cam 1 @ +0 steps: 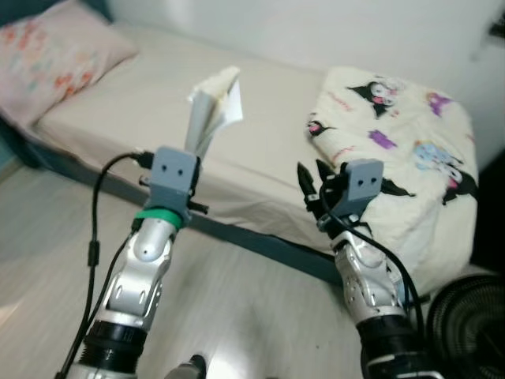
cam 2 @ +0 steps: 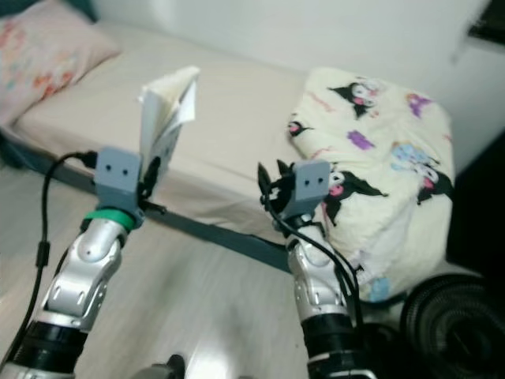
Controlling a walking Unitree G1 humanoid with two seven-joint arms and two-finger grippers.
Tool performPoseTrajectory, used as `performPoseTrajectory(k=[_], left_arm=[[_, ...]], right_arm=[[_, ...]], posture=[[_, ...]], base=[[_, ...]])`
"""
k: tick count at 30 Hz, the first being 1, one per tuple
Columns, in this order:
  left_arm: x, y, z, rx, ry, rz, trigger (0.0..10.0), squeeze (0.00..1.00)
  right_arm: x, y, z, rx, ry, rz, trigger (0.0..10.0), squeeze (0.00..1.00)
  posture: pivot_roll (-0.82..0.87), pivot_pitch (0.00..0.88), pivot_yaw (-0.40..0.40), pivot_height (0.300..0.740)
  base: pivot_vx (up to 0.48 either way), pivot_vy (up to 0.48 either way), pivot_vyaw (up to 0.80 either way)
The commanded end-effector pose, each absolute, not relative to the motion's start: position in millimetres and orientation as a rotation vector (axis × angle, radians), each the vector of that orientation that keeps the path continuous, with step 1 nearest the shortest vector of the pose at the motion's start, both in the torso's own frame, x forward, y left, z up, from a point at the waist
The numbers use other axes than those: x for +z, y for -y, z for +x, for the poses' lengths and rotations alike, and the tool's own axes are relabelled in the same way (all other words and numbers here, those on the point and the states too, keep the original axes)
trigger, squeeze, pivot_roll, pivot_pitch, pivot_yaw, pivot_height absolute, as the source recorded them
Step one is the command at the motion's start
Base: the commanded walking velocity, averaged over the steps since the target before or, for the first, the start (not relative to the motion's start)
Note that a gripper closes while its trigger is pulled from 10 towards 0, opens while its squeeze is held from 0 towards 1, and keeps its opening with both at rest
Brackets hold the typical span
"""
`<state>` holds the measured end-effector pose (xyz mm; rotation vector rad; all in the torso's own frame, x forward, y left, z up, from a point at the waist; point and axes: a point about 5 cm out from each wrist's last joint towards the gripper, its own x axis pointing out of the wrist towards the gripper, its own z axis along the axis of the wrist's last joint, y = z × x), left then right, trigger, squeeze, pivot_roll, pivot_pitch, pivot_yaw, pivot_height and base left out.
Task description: Clean up the room
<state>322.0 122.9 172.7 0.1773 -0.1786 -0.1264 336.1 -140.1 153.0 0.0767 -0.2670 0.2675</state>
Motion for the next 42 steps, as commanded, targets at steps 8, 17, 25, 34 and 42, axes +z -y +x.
performPoseTrajectory(k=[8,17,25,34,42], left_arm=[[177.0,-121.1,321.1,-0.134,0.203,0.189,10.0,0.00],[176.7,-121.2,321.1,-0.132,0.204,0.190,10.0,0.00],[176.2,-122.3,320.7,-0.118,0.217,0.213,10.0,0.00],[175.0,-122.0,321.0,-0.117,0.212,0.213,10.0,0.00],[174.1,-121.7,321.0,-0.115,0.211,0.214,10.0,0.00]], right_arm=[[149.8,136.7,334.9,0.284,0.257,0.078,10.0,0.00],[149.2,136.5,334.6,0.288,0.256,0.079,10.0,0.00],[148.0,134.9,333.1,0.290,0.253,0.084,10.0,0.00],[147.2,136.2,332.0,0.282,0.252,0.094,10.0,0.00],[147.3,136.5,331.4,0.284,0.253,0.097,10.0,0.00]], posture=[[-0.03,0.026,-0.039,0.713],[-0.03,0.026,-0.039,0.713],[-0.03,0.036,-0.038,0.713],[-0.04,0.041,-0.038,0.713],[-0.04,0.042,-0.039,0.713]], base=[[0.000,0.000,0.79],[0.000,0.000,0.79],[0.453,0.000,0.29],[0.480,0.000,0.00],[0.480,0.000,0.00]])
